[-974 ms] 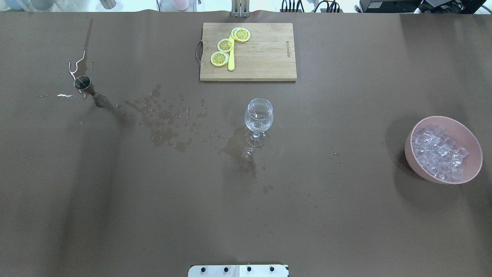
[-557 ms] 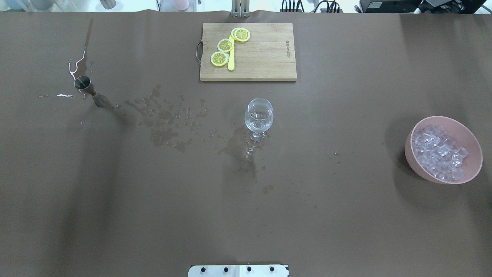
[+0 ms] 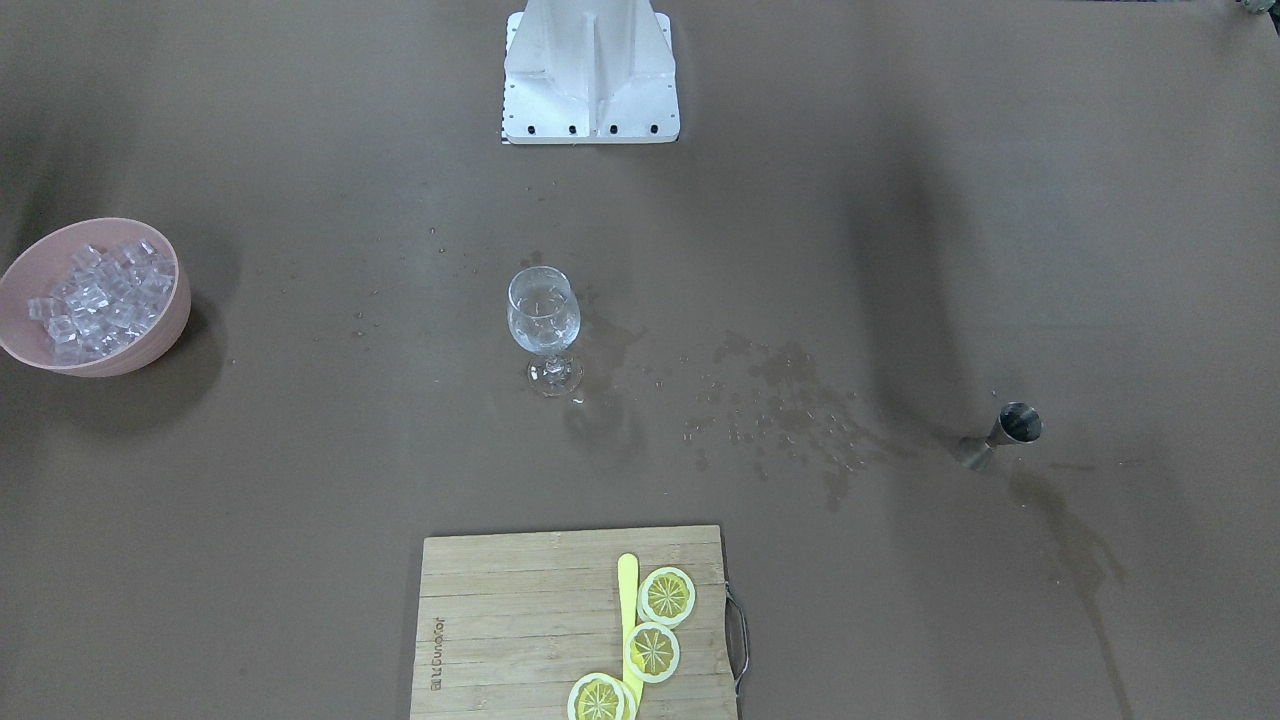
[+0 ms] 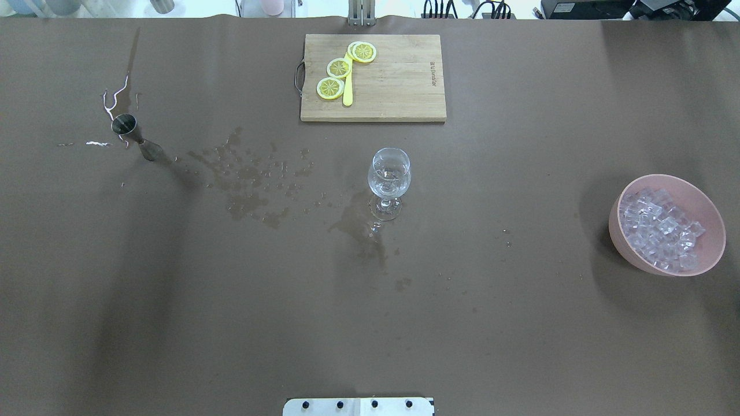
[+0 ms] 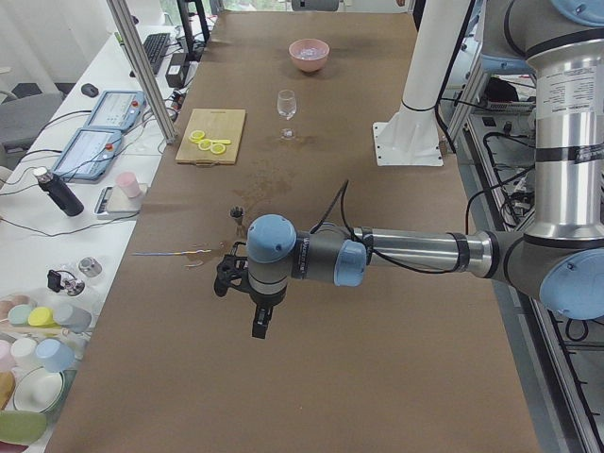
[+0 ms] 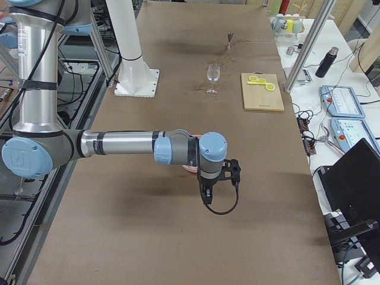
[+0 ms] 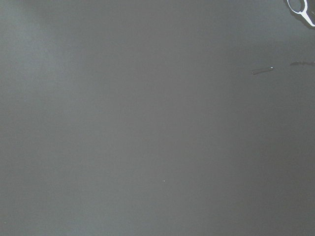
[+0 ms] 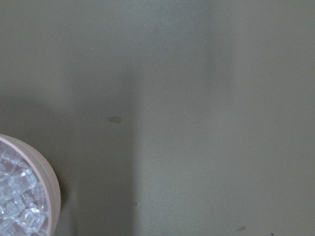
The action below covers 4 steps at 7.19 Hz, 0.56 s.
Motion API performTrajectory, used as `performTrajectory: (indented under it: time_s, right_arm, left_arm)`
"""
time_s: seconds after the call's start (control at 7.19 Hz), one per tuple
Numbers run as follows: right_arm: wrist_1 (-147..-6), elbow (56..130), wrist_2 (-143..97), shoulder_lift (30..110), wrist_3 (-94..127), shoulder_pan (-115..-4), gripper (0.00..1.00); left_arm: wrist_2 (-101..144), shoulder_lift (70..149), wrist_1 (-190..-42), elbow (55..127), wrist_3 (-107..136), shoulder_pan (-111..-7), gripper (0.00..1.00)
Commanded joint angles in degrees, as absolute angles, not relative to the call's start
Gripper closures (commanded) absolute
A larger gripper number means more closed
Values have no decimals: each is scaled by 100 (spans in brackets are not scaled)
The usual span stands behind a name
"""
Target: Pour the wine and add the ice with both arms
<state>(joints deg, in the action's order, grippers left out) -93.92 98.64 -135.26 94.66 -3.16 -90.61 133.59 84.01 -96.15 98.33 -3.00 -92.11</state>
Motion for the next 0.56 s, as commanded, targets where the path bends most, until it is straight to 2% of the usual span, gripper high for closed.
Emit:
performTrajectory:
  time_s: [0.0,0.42]
  right_arm:
    - [-9396,9861,-13526,9466,-316,-9053,0]
    - [-9395,9861,-13535,9466,-316,-9062,0]
  left_arm:
    - [13377,8385,-9624,9861,-255,-9211,2]
    - [13606,8543,-9799,10824,1158,-9002,2]
